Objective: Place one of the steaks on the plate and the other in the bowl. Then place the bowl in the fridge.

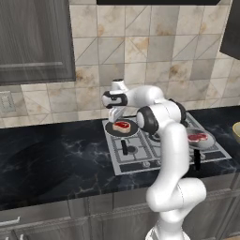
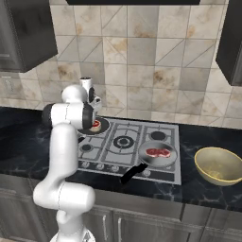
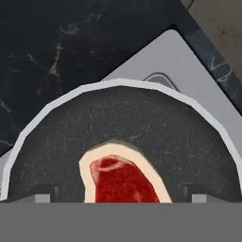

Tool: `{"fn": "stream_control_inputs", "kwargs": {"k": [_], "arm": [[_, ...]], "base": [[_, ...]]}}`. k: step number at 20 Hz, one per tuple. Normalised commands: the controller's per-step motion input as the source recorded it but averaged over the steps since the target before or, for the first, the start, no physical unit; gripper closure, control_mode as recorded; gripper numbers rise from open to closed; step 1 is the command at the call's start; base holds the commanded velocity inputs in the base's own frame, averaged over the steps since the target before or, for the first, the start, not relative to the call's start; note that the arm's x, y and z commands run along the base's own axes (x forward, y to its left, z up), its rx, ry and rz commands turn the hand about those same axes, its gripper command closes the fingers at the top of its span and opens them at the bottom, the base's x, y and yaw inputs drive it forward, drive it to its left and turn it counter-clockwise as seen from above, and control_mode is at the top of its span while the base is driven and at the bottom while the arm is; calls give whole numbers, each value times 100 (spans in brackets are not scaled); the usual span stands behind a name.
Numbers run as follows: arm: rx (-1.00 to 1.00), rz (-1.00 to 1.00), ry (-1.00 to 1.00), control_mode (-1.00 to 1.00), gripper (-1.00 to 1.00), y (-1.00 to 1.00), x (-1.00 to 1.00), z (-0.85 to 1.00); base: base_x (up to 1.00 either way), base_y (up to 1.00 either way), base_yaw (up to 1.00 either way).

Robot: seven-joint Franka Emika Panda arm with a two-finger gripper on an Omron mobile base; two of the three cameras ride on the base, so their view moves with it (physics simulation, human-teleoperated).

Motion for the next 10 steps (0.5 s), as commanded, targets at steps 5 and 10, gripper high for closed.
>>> {"fn": "stream_control_inputs", "kwargs": {"k": [5,10], "arm": [[0,17,0,-100,-100,7,-10,-23],[0,9,0,-100,-100,2,-22,-36]], "base": [[0,0,0],[0,0,0]]}}
